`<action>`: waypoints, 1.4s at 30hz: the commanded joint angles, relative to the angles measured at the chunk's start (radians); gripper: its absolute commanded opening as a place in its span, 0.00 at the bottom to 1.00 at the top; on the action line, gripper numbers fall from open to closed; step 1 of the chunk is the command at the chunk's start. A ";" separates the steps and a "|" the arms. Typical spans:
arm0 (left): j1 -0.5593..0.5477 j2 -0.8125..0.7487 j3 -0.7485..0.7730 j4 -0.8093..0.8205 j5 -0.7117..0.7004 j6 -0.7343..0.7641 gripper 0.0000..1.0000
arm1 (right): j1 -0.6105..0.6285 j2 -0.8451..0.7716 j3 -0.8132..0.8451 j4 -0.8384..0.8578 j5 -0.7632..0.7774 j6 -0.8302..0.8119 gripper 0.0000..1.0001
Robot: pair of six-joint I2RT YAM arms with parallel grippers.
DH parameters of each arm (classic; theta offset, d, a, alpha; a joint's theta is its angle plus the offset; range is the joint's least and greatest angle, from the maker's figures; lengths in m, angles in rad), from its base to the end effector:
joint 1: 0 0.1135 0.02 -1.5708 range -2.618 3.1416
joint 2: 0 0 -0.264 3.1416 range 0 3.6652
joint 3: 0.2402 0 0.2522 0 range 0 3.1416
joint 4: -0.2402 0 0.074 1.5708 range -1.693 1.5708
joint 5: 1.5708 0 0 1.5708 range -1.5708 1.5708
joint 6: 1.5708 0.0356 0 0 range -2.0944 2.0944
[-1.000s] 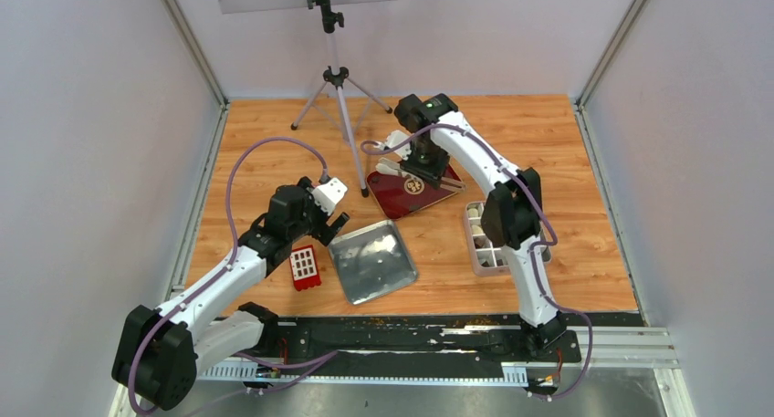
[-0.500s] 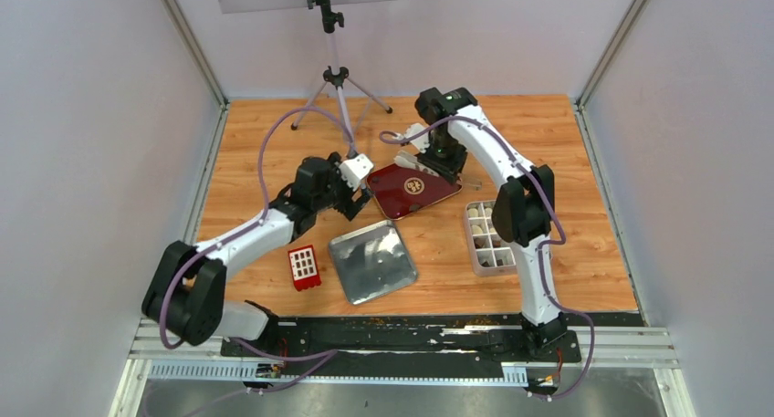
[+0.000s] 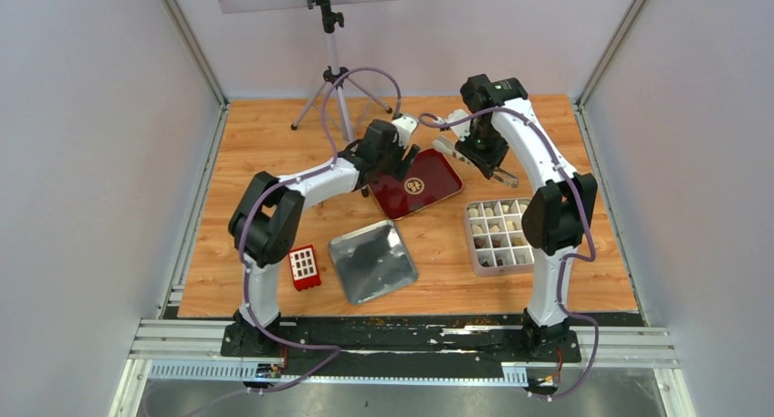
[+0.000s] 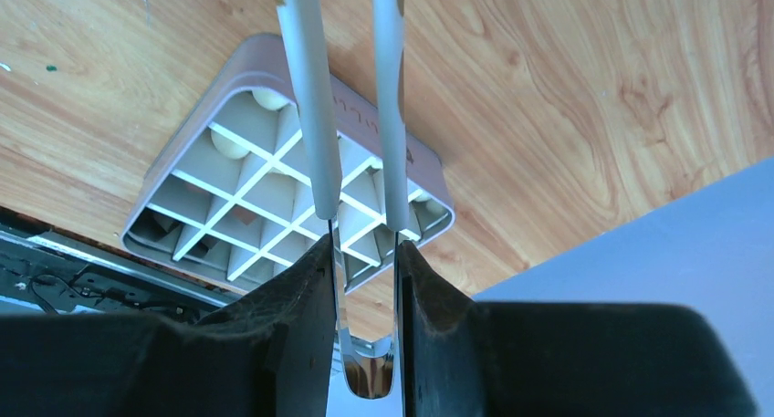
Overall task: Pack the chocolate
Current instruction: Adjust the plate at the center of the board.
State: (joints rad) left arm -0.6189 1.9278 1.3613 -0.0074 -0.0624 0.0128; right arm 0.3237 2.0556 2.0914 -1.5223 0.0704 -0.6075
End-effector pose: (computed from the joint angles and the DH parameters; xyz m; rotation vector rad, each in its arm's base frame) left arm 0.3622 -0.2553 0.2205 0.6352 2.0615 -0.2861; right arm 0.3752 0.1232 0.3067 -1.3722 2.7413 -0.1252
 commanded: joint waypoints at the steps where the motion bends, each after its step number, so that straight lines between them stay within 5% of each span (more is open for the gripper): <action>1: 0.016 0.118 0.141 -0.087 -0.059 -0.017 0.80 | -0.034 -0.089 -0.038 0.002 0.000 0.012 0.14; 11: 0.103 0.248 0.225 -0.207 0.198 0.073 0.66 | -0.098 -0.135 -0.070 0.000 -0.016 0.016 0.14; 26: 0.051 0.301 0.283 -0.263 0.358 0.070 0.01 | -0.105 -0.109 -0.029 0.007 -0.014 0.022 0.14; 36: 0.181 0.197 0.212 -0.387 0.329 0.206 0.00 | -0.106 -0.108 -0.037 0.005 -0.014 0.017 0.14; 42: 0.020 0.334 0.454 -0.469 0.394 0.202 0.00 | -0.106 -0.072 0.001 0.003 -0.015 0.014 0.14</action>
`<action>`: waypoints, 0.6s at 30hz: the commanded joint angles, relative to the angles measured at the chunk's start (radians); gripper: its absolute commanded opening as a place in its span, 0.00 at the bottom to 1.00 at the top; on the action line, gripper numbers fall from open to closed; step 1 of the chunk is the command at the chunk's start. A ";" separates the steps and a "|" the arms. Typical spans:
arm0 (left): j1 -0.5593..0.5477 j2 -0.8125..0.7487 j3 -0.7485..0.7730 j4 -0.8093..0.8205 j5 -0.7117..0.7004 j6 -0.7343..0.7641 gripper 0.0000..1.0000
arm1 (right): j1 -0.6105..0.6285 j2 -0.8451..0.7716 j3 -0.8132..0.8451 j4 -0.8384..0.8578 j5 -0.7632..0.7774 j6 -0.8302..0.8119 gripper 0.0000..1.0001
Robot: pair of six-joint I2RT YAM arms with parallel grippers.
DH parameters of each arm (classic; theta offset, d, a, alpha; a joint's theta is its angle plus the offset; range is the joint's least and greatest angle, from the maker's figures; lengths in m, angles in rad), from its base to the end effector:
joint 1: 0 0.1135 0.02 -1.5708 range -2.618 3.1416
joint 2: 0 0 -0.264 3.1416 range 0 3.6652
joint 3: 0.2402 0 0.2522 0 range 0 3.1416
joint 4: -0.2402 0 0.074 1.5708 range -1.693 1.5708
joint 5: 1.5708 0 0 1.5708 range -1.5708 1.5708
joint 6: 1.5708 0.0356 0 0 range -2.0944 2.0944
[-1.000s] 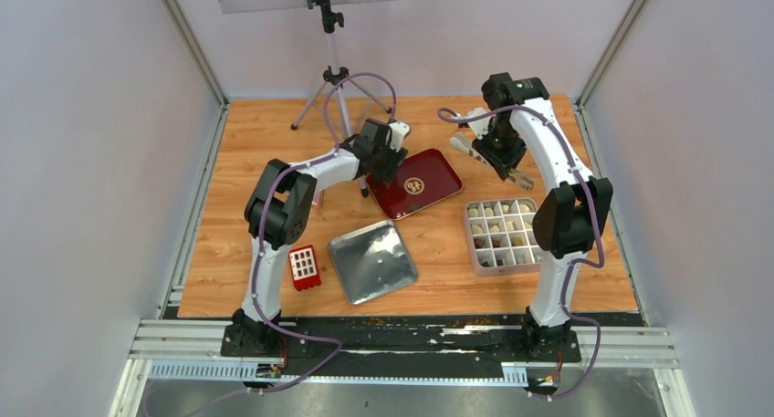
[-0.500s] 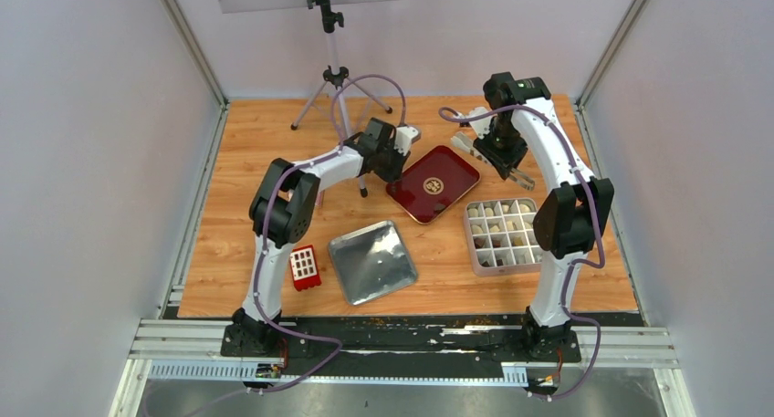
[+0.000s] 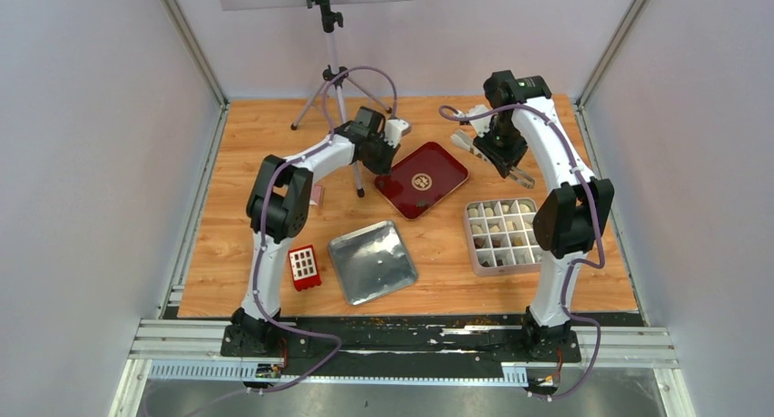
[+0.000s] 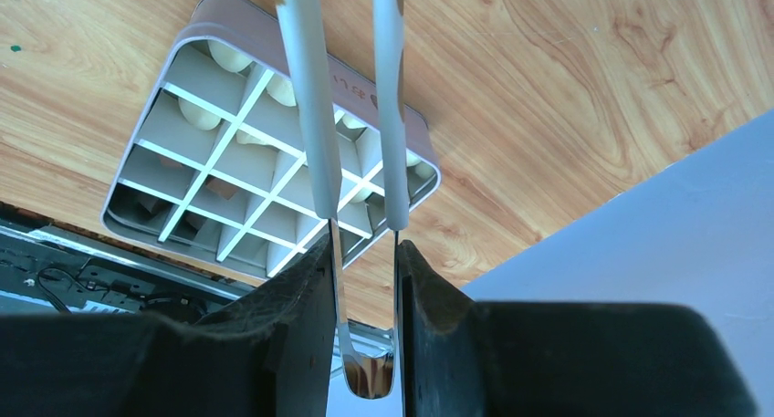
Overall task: Pack the chocolate
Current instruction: Adjust the plate at the center of the board.
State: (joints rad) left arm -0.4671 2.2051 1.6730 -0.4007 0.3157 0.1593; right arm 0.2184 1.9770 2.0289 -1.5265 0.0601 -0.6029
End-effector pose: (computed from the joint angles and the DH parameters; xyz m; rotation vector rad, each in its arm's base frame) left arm 0.4256 -0.2270 0.1669 0.8990 2.3475 -0.5220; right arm 0.3679 0.0795 0.3196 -1.2161 2.8041 -0.1183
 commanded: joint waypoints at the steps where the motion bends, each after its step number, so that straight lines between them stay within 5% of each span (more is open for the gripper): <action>1: -0.148 0.067 0.159 -0.079 0.024 0.048 0.00 | -0.001 0.012 0.070 0.006 -0.005 0.011 0.14; 8: -0.031 0.017 0.026 -0.069 -0.028 0.095 0.00 | -0.001 0.014 0.056 0.003 -0.006 0.006 0.14; 15: -0.047 0.031 0.053 -0.075 -0.003 0.059 0.00 | 0.002 0.042 0.086 -0.004 -0.015 0.007 0.14; 18: -0.065 0.035 0.072 -0.075 -0.003 0.029 0.24 | 0.013 0.043 0.086 -0.015 -0.034 0.003 0.14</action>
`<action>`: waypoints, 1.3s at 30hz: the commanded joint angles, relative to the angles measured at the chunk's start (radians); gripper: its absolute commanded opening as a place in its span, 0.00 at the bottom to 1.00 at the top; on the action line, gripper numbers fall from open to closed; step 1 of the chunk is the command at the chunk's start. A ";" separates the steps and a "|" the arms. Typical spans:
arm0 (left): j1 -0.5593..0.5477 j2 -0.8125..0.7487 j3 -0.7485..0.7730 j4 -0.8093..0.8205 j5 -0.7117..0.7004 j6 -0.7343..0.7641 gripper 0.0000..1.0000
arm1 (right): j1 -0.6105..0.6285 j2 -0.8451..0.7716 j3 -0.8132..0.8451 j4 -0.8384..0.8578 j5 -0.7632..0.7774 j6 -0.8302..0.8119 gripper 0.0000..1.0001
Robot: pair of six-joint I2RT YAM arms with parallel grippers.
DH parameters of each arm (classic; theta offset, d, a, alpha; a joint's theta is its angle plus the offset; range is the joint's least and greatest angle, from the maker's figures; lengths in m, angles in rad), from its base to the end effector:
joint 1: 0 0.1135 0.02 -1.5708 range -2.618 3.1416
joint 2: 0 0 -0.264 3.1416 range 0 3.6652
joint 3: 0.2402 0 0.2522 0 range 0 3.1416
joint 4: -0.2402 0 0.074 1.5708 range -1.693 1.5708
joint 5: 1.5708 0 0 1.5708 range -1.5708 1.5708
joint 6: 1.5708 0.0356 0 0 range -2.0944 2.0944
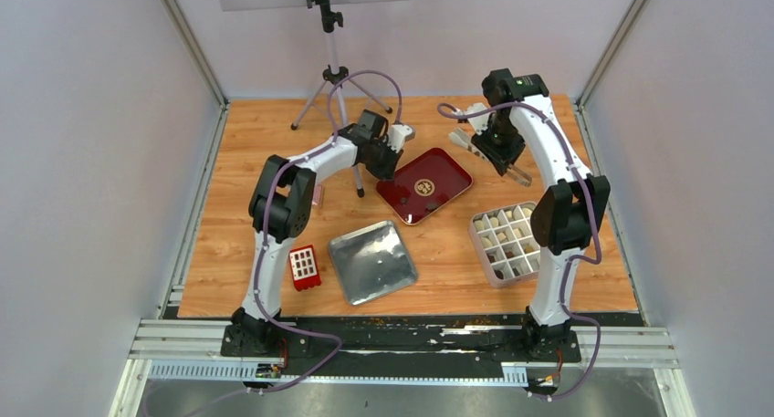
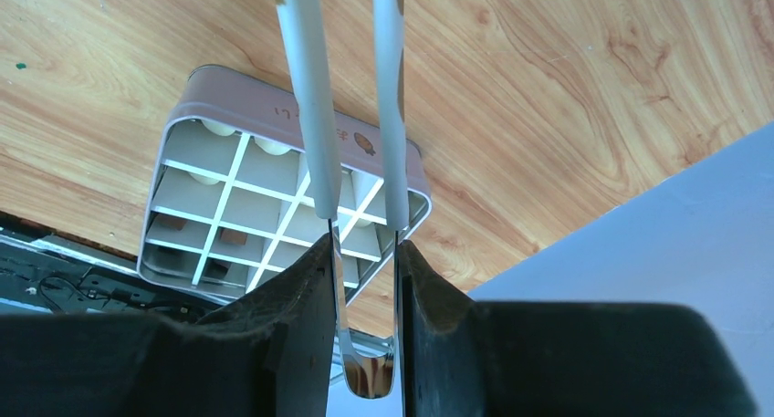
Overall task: Pack the chocolate
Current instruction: Adjust the plate at the center of the board, then adjust the clamp.
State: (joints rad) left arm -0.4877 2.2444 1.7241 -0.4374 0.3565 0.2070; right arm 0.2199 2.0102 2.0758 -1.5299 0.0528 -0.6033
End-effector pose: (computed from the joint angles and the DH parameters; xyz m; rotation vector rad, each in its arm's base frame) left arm 0.4260 -0.2400 0.1623 0.9961 2.3279 -0.5629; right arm 0.3756 0.0820 0.3194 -1.2143 2.7926 -0.1099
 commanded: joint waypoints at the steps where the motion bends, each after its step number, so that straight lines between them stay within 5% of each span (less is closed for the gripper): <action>1: -0.044 -0.009 0.021 -0.041 -0.044 -0.034 0.35 | 0.018 0.002 0.026 -0.016 -0.036 0.001 0.14; 3: -0.041 -0.045 -0.005 -0.035 -0.038 -0.028 0.69 | 0.038 -0.021 -0.013 -0.023 -0.086 -0.008 0.14; 9: -0.032 -0.424 -0.404 0.273 0.004 0.203 1.00 | 0.060 -0.052 -0.081 -0.055 -0.184 -0.015 0.15; 14: -0.114 -0.715 -0.689 0.479 -0.039 0.557 1.00 | 0.079 -0.045 -0.101 -0.077 -0.309 -0.003 0.16; 18: -0.221 -0.827 -0.909 0.806 -0.008 0.865 1.00 | 0.101 -0.046 -0.093 -0.078 -0.370 0.007 0.16; 27: -0.288 -0.623 -0.803 0.994 0.066 1.257 0.96 | 0.125 -0.071 -0.065 -0.079 -0.481 0.031 0.16; 39: -0.332 -0.531 -0.726 0.973 0.018 1.342 0.82 | 0.142 -0.152 -0.142 -0.079 -0.521 0.028 0.17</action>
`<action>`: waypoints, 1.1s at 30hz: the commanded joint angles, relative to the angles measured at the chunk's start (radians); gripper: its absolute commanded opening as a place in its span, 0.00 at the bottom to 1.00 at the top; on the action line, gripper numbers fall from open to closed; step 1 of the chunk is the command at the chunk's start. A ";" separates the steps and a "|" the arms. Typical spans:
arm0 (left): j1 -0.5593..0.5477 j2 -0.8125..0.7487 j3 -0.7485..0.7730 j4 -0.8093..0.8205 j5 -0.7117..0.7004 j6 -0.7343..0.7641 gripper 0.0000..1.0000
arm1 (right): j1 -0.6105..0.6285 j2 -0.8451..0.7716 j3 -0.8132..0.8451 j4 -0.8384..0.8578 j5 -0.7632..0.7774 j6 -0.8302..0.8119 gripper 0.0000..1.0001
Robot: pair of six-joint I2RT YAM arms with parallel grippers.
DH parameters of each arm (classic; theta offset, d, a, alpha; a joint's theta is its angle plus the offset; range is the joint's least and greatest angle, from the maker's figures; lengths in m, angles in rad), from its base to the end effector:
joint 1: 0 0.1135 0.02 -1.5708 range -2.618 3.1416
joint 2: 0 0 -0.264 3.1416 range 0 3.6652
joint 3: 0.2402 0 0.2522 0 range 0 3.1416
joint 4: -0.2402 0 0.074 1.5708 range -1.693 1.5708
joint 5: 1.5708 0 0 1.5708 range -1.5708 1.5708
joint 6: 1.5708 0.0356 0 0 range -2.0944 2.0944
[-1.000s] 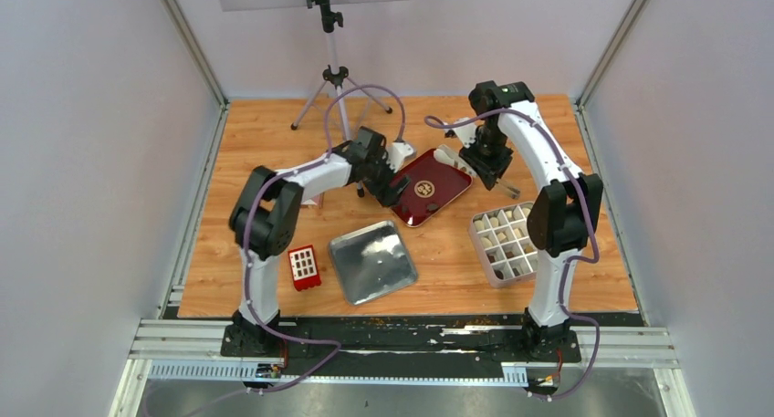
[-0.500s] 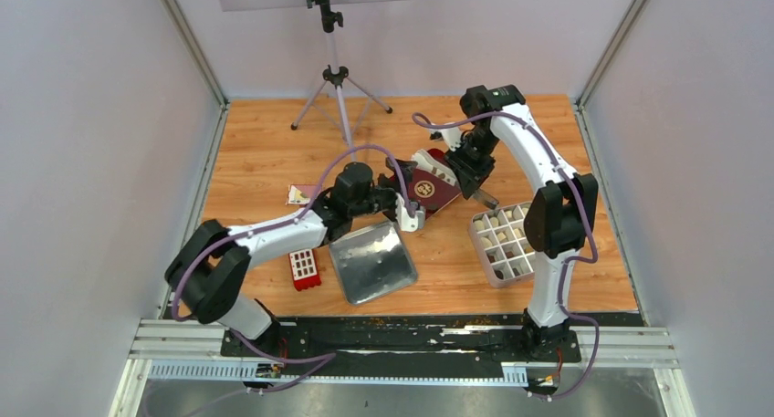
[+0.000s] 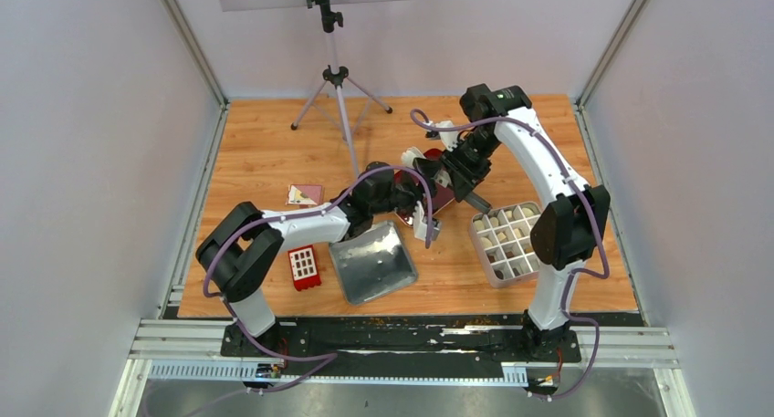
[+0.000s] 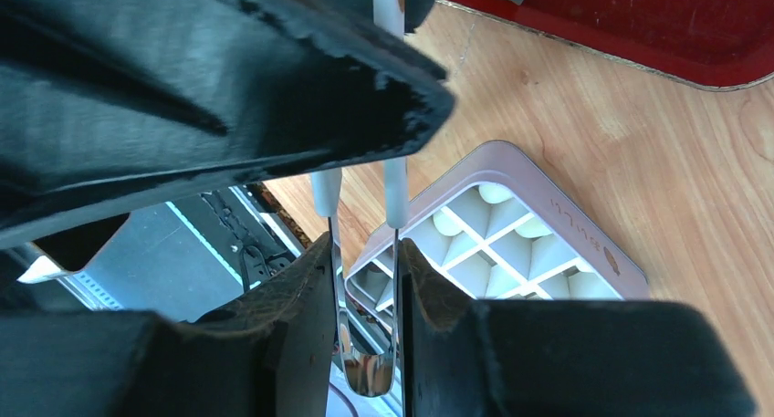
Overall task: Pack the chocolate
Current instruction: Adjust the clamp.
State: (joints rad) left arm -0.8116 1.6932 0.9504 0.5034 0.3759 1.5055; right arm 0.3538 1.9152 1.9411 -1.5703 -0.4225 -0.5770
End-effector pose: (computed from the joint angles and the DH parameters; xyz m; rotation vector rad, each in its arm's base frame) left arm 0.2502 -0.2827 0.2286 1.7337 0.4686 0.1566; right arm 0.3282 0.1368 0.3219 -1.3551 2.6795 0.6355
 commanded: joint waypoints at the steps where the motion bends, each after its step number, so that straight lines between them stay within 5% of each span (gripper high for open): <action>1: -0.009 0.024 0.058 0.014 -0.006 0.043 0.78 | 0.008 -0.059 -0.005 -0.038 -0.044 0.001 0.17; 4: -0.009 0.035 0.090 -0.024 -0.029 0.007 0.60 | 0.008 -0.065 0.003 -0.038 -0.035 -0.001 0.17; 7: -0.009 0.027 0.103 -0.031 -0.053 -0.101 0.22 | 0.008 -0.076 0.025 -0.036 -0.019 -0.007 0.17; 12: -0.008 -0.002 0.117 -0.041 -0.078 -0.284 0.00 | 0.008 -0.107 0.055 -0.017 -0.012 -0.002 0.28; 20: -0.006 -0.011 0.112 -0.015 -0.103 -0.440 0.00 | 0.008 -0.102 0.028 -0.004 -0.012 0.024 0.40; 33: -0.006 -0.012 0.110 0.024 -0.099 -0.511 0.00 | 0.008 -0.073 0.032 0.022 0.036 0.069 0.41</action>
State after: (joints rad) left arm -0.8188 1.7233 1.0367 0.4606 0.2901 1.0405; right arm 0.3573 1.8538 1.9499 -1.5494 -0.3935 -0.5430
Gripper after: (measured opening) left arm 0.358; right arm 0.411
